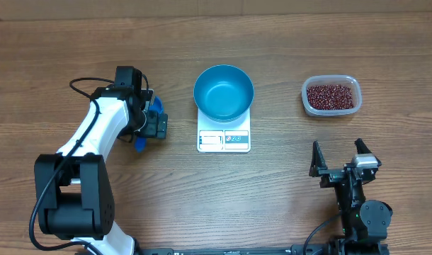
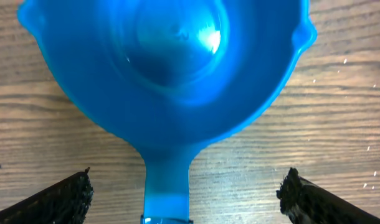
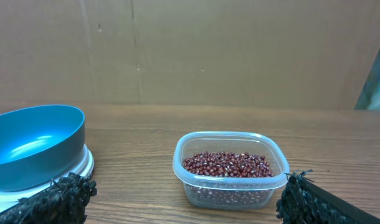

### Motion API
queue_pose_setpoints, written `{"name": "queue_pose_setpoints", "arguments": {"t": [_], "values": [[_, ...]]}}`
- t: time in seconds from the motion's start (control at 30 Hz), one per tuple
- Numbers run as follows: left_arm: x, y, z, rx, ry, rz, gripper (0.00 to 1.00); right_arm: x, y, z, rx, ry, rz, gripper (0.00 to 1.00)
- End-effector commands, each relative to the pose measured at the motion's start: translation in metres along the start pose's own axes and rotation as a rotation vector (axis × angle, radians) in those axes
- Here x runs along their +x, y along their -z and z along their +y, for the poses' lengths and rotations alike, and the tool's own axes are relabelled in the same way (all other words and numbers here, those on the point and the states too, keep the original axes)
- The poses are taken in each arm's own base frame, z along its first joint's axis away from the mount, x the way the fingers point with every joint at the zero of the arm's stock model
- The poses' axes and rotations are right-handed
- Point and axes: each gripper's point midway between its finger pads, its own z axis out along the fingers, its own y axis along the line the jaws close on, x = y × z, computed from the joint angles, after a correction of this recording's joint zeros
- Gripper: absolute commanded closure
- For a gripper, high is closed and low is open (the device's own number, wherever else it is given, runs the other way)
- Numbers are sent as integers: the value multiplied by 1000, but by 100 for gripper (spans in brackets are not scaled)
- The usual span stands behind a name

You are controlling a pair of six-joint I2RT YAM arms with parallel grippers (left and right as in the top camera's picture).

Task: Scoop item into bowl and weigh 150g on scale
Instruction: 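Lower the left gripper onto the blue scoop and close on it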

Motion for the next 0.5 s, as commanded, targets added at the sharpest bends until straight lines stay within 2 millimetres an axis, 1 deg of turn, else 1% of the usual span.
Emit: {"name": "queue_pose_setpoints", "arguments": {"t": [0.0,0.47], "values": [[-1,-6,-2,5,-23,2,1,2,0,1,-6,5,-4,0],[-10,-6,-2,5,-17,-33,1,2,0,1,-6,5,-4,0]]}}
